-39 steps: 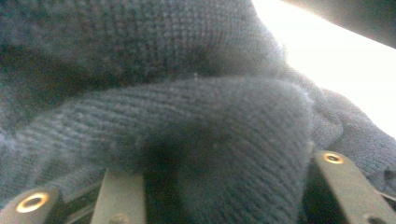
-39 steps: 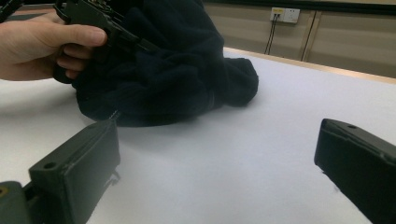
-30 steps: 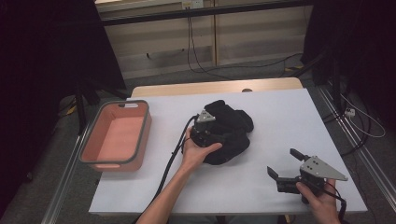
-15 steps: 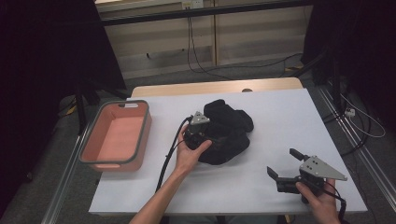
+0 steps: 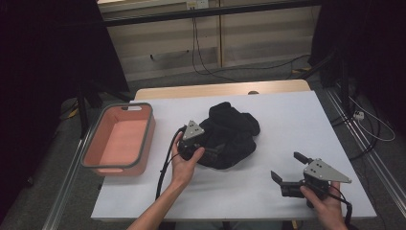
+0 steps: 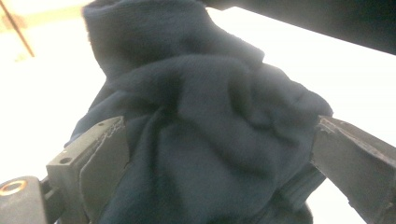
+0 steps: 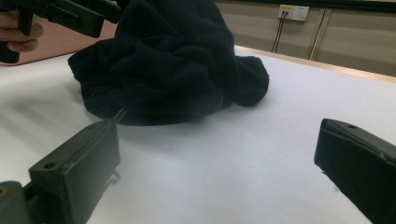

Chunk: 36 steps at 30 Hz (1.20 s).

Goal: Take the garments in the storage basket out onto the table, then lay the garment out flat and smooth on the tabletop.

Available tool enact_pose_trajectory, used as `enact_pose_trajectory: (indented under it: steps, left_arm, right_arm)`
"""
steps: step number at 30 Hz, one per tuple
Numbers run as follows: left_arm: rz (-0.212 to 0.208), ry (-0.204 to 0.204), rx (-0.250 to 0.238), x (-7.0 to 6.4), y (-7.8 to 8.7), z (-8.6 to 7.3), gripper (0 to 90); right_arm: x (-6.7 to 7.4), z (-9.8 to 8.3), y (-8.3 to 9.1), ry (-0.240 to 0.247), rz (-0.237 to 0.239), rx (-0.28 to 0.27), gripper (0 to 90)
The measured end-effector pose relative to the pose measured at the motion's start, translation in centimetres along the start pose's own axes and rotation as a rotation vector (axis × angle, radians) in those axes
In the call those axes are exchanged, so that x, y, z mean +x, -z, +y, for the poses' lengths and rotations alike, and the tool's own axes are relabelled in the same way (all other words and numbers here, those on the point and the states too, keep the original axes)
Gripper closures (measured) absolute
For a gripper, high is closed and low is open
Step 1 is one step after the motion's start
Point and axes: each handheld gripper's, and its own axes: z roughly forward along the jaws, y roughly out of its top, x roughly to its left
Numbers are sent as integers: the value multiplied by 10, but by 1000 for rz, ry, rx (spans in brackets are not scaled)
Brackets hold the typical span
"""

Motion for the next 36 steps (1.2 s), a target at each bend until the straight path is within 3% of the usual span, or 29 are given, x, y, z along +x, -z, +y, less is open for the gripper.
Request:
enact_pose_trajectory:
  steps: [2,4,12,16,21,23,27,31,36]
  left_arm:
    - [-25,11,3,4,4,-2,46]
    - [10,-1,5,5,10,-6,47]
    - [58,-8,10,10,32,-22,69]
    - [54,0,9,9,42,-29,65]
    - [45,40,37,11,46,-43,66]
    - [50,19,49,9,46,-46,66]
    - [38,-4,75,6,50,-50,60]
    - [61,-19,86,6,54,-54,58]
    - [74,-22,78,7,62,-59,58]
  right_arm:
    - [1,0,-1,2,2,3,0]
    - [1,0,-1,4,6,3,0]
    - [3,1,-3,10,12,5,0]
    - [5,1,-4,21,16,9,0]
    - [8,0,-6,33,25,13,1]
    - [9,0,-8,37,33,15,1]
    - [12,5,-19,49,48,29,0]
    - [23,13,-35,66,70,53,7]
    - [42,28,-58,102,141,69,20]
